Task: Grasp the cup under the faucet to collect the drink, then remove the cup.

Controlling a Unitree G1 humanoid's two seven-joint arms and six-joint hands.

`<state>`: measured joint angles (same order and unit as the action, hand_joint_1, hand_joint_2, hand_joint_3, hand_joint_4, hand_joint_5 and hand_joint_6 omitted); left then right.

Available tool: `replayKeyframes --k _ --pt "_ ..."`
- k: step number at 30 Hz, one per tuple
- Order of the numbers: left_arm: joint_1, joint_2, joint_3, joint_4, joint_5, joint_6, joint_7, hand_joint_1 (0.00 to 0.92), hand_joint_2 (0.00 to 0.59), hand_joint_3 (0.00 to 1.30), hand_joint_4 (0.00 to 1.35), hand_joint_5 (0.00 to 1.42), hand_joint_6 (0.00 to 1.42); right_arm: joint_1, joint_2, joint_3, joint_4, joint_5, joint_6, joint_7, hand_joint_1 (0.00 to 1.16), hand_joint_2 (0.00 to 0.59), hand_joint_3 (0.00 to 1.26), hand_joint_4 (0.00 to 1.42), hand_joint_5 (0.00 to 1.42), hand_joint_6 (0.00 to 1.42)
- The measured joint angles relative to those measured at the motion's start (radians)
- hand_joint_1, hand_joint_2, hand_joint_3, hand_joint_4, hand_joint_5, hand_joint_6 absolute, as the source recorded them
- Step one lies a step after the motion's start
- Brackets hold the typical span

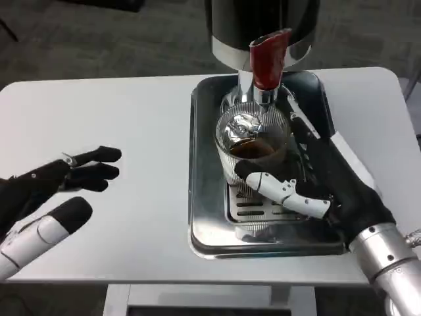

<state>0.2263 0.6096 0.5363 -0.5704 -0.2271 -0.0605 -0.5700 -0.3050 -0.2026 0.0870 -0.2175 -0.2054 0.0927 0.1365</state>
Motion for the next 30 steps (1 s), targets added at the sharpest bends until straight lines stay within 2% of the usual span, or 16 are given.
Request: replayKeyframes --k 11,20,30 --pt "0.010 0.000 0.002 0.022 0.000 -0.009 0.000 0.000 0.079 0.27 0.27 0.27 0.16 -0.033 0.022 0.019 0.054 -0.014 0.000 -0.020 0.60 0.224 0.00 0.00 0.00 0.05" --pt "0.011 0.000 0.004 0.056 0.000 -0.022 0.000 0.000 0.079 0.28 0.27 0.28 0.16 -0.058 0.035 0.043 0.091 -0.054 -0.007 -0.047 0.60 0.224 0.00 0.00 0.00 0.10" --pt "0.012 0.000 0.005 0.090 0.000 -0.038 0.000 0.000 0.079 0.29 0.28 0.28 0.16 -0.063 0.056 0.072 0.106 -0.102 -0.008 -0.106 0.63 0.221 0.00 0.06 0.12 0.20"
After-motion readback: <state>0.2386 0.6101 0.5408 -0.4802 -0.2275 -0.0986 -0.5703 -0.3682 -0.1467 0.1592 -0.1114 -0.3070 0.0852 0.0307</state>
